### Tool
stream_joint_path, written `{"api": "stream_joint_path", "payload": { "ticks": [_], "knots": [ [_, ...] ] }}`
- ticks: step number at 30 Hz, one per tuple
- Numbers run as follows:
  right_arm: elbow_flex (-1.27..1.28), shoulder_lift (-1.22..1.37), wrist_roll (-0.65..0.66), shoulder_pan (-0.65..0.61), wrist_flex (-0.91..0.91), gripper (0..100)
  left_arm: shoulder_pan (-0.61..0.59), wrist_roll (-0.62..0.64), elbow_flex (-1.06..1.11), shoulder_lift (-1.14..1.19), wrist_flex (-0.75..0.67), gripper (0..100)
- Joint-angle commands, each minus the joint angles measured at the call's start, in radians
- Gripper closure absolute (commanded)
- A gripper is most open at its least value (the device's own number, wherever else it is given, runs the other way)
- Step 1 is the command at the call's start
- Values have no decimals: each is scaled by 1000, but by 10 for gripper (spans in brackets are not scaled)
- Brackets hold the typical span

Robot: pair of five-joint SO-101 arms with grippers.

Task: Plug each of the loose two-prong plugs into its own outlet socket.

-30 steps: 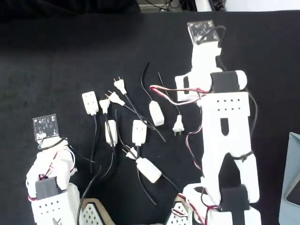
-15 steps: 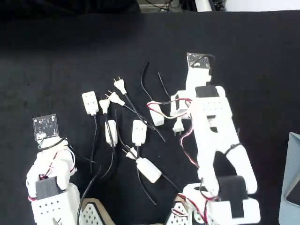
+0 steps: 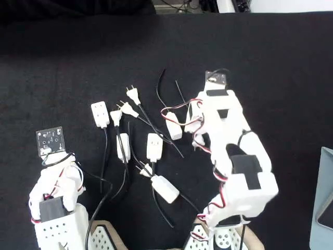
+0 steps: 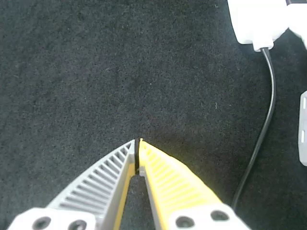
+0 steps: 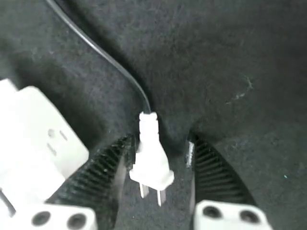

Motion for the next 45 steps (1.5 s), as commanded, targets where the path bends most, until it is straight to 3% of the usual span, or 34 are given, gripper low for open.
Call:
{"api": "stream_joint_path", "payload": {
  "ticks": [1,7,12,21,28,37,42,45],
  "knots": [
    [-59,33,-12,-20,-8,828,-13,-6,-5,-5,-21,970],
    [-65,35,-12,-78,69,834,-13,-6,-5,-5,-21,970],
    [-142,5,-2,-95,152,985,-13,-6,-5,-5,-21,970],
    [-170,-58,94,-75,270,987,-13,-6,-5,-5,-21,970],
    [-127,-329,226,-6,351,987,-13,-6,-16,-5,-21,970],
    [217,-725,269,-3,117,987,-2,-9,-166,-3,54,970],
    [403,-947,269,-6,-40,987,-1,-190,-262,0,48,970],
    [461,-1075,262,-29,-72,987,-1,-196,-329,3,6,970]
  ]
}}
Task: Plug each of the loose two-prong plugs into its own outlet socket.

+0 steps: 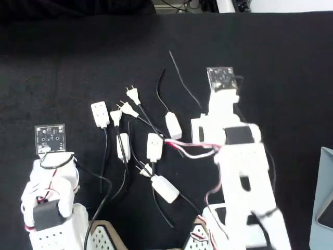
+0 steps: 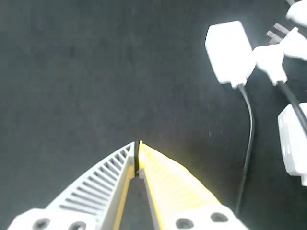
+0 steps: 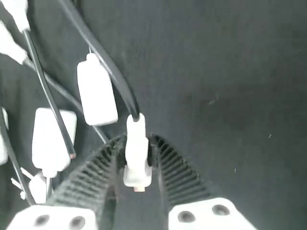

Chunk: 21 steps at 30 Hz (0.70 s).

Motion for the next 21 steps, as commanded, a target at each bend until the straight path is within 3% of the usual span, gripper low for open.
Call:
{"api": "stream_joint_path", "payload": {
  "ticks": [1,9,12,17,21],
  "knots": [
    [67,-208,0,-32,-60,987,-1,-35,-139,8,-55,970],
    [180,-449,-2,-226,-68,987,234,-15,-154,8,-199,970],
    [182,-516,-12,-278,-68,987,286,87,-159,8,-292,964],
    [176,-628,-97,-371,-69,987,344,285,-163,8,-387,804],
    [182,-713,-101,-483,-91,987,415,328,-179,6,-387,781]
  ]
}}
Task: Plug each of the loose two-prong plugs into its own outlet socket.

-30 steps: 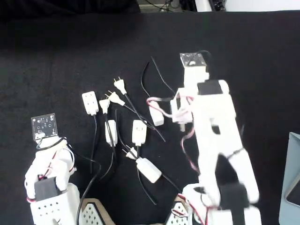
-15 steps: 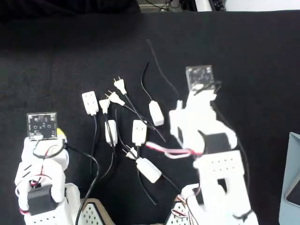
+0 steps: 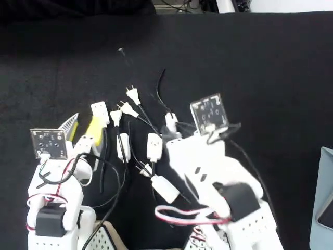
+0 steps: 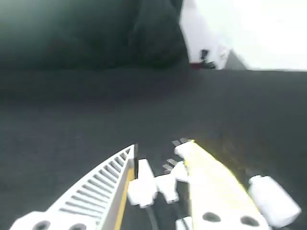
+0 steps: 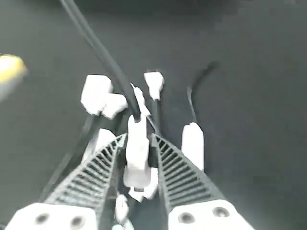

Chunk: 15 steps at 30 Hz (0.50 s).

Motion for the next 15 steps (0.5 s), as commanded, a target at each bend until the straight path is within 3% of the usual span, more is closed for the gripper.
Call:
{"api": "stream_joint_path", "payload": {
  "ticks": [1,8,15],
  "knots": [
    [-7,-91,-14,-133,-29,987,90,46,-71,-2,-31,781],
    [-5,-105,-12,-348,-21,987,217,43,-142,-2,-40,814],
    [-5,-53,-12,-388,-23,987,352,40,-246,-2,6,837]
  ]
}}
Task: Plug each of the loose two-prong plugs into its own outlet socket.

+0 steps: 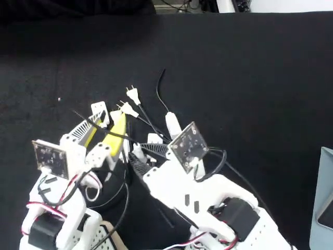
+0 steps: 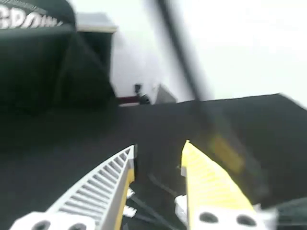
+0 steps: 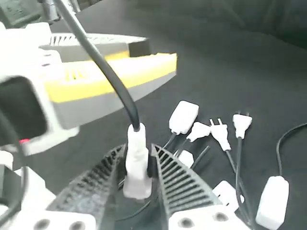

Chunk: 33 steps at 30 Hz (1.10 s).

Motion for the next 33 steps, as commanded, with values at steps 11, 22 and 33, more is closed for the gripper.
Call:
{"api": "stream_joint_path", "payload": {
  "ticks": [11,22,33],
  "knots": [
    [-5,87,-12,-14,-18,987,232,-153,-160,-2,215,837],
    [-4,87,-15,103,-18,987,166,-164,-162,0,232,837],
    [197,88,-17,437,-178,987,-271,-163,-113,210,206,836]
  ]
}}
